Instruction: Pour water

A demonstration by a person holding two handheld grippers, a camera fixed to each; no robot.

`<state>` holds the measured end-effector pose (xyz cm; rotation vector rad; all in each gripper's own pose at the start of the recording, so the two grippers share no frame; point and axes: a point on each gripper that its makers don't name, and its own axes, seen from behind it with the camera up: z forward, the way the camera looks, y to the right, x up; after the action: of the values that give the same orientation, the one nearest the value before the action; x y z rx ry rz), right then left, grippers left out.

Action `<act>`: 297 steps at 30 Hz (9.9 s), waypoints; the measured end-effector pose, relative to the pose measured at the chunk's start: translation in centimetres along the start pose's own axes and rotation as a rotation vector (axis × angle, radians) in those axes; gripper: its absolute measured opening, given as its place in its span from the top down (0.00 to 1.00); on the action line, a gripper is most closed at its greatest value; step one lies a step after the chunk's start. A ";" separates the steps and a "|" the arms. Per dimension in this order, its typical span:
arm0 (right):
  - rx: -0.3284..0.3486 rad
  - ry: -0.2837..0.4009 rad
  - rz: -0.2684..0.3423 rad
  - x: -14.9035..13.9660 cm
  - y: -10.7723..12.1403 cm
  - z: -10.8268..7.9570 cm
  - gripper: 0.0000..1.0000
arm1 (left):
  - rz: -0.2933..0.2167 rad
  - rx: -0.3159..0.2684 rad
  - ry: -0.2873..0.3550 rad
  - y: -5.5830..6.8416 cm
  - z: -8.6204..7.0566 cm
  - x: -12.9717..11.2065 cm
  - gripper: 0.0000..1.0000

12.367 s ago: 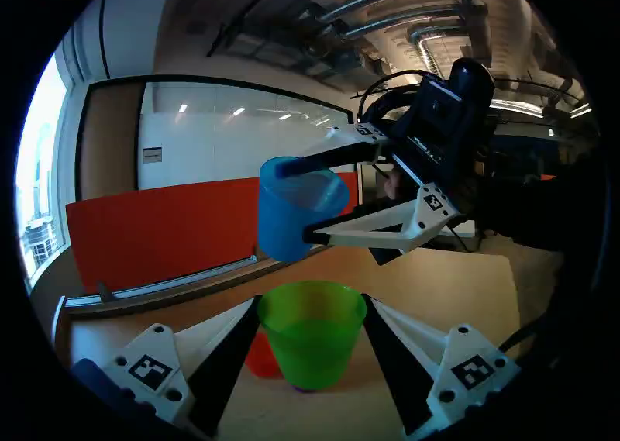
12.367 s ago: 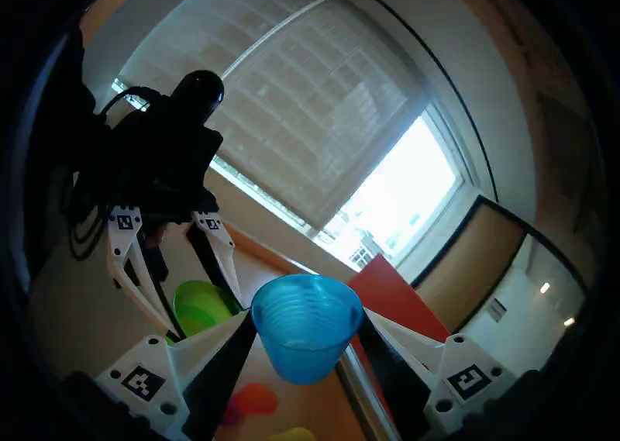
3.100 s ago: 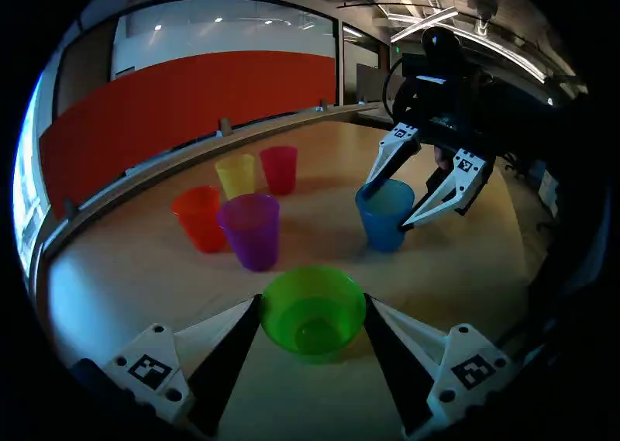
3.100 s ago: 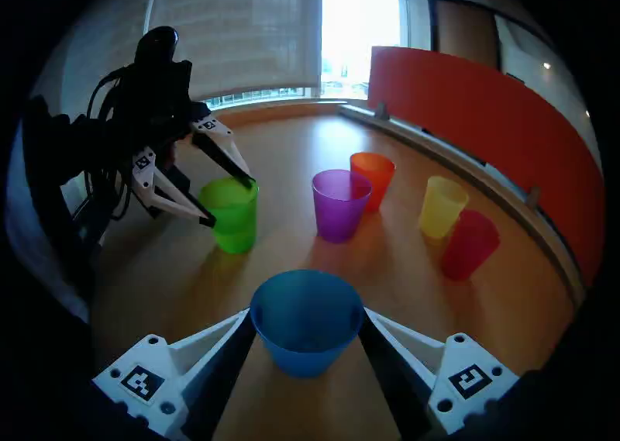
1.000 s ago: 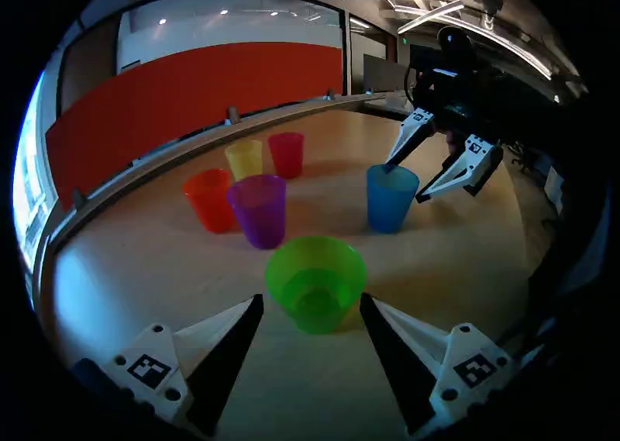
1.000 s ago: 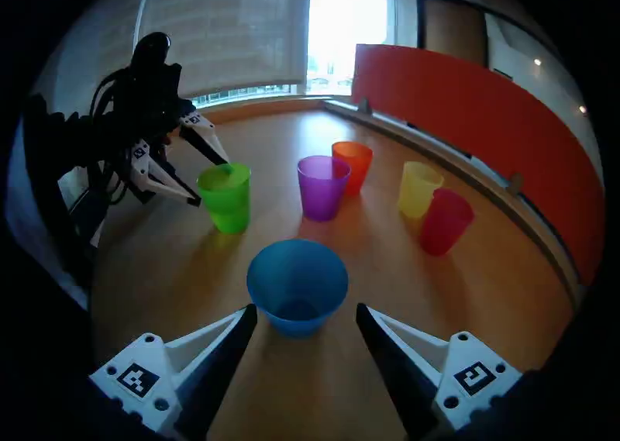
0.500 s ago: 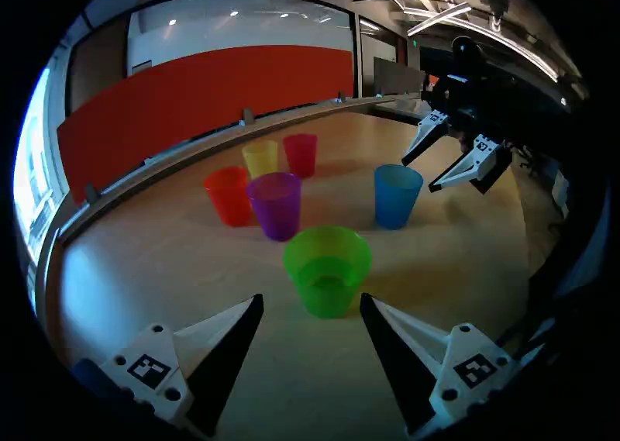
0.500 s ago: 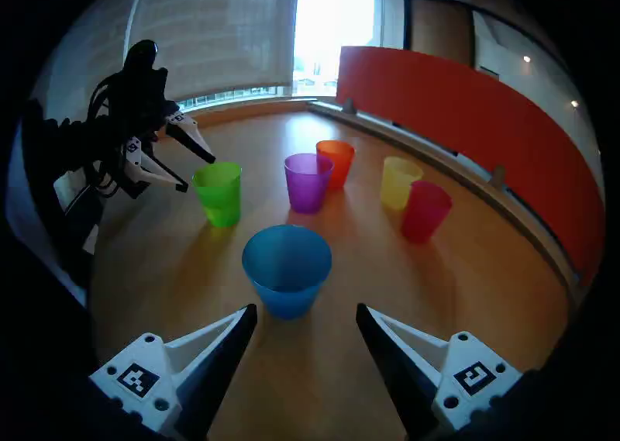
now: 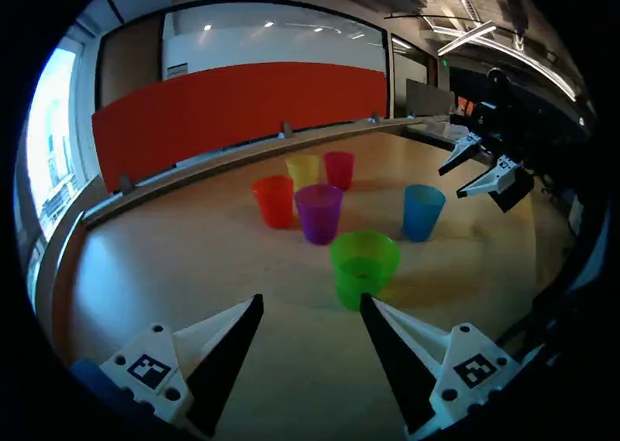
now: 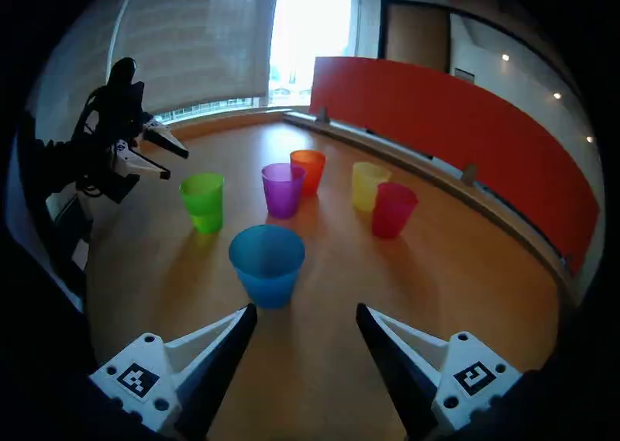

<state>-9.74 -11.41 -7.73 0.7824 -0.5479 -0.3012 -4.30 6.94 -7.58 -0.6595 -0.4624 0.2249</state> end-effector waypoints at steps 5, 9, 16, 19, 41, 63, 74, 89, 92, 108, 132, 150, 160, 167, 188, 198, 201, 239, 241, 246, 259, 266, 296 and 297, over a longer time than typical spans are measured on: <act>-0.054 0.037 0.038 0.4 1.0 -1.2 0.00 | -0.023 0.052 0.026 -1.6 -1.2 0.2 0.08; -0.103 0.064 0.061 0.7 2.0 -2.3 0.01 | -0.046 0.095 0.054 -3.0 -2.1 0.6 0.08; -0.218 0.131 0.079 2.2 4.3 -3.8 0.01 | -0.081 0.177 0.111 -5.4 -3.7 1.5 0.08; -0.254 0.166 0.094 3.0 5.0 -4.3 0.01 | -0.091 0.204 0.132 -6.2 -4.2 1.8 0.08; -0.447 0.308 0.161 6.1 9.4 -6.4 0.01 | -0.169 0.345 0.258 -10.1 -7.2 3.8 0.07; -0.664 0.433 0.229 8.9 13.3 -9.7 0.01 | -0.205 0.454 0.407 -12.0 -9.0 7.8 0.08; -0.769 0.505 0.248 10.4 13.9 -11.9 0.01 | -0.234 0.498 0.473 -12.5 -9.4 9.2 0.08; -0.881 0.533 0.258 8.6 14.1 -13.2 0.01 | -0.225 0.520 0.504 -12.3 -8.0 8.5 0.08; -0.891 0.531 0.275 7.9 14.1 -13.2 0.01 | -0.221 0.521 0.501 -12.3 -7.4 7.8 0.08; -0.893 0.504 0.322 5.4 12.8 -11.2 0.01 | -0.219 0.547 0.468 -12.3 -4.3 3.7 0.07; -0.923 0.440 0.320 5.5 12.6 -11.0 0.01 | -0.169 0.601 0.486 -11.7 -2.8 3.9 0.08; -0.933 0.431 0.299 6.1 12.2 -11.7 0.01 | -0.151 0.629 0.493 -10.8 -2.6 4.5 0.08; -0.934 0.426 0.292 6.2 12.1 -11.7 0.01 | -0.128 0.651 0.490 -10.6 -2.7 4.9 0.08; -0.933 0.427 0.292 6.4 12.0 -11.7 0.01 | -0.120 0.659 0.492 -10.7 -2.8 5.0 0.08; -0.930 0.430 0.275 7.2 11.5 -11.8 0.01 | -0.169 0.634 0.499 -9.3 -1.1 4.8 0.08; -0.933 0.436 0.274 7.1 11.7 -12.3 0.00 | -0.183 0.619 0.497 -8.7 -0.2 4.8 0.07; -0.933 0.436 0.276 7.0 11.7 -12.4 0.00 | -0.196 0.614 0.493 -8.7 0.0 4.7 0.08; -0.925 0.563 0.270 6.7 13.3 -13.1 0.01 | -0.208 0.614 0.473 -9.0 0.3 4.2 0.08; -0.924 0.574 0.276 6.6 13.5 -12.9 0.01 | -0.208 0.614 0.474 -9.0 0.3 4.2 0.08; -0.909 0.596 0.279 6.5 13.9 -12.2 0.00 | -0.208 0.614 0.473 -9.0 0.3 4.2 0.08; -0.866 0.581 0.306 4.1 13.9 -8.7 0.01 | -0.208 0.614 0.474 -9.0 0.4 4.2 0.07; -0.862 0.564 0.282 3.3 13.7 -7.4 0.00 | -0.208 0.614 0.474 -9.0 0.4 4.2 0.08; -0.815 0.544 0.335 1.6 13.8 -5.8 0.01 | -0.208 0.614 0.474 -9.0 0.3 4.2 0.08; -0.814 0.545 0.335 1.6 13.8 -5.8 0.01 | -0.208 0.614 0.474 -9.0 0.3 4.2 0.08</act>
<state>-4.39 0.60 -0.39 -0.0400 -0.0075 0.0208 -0.31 1.62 -0.20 -0.0480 0.0087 0.0025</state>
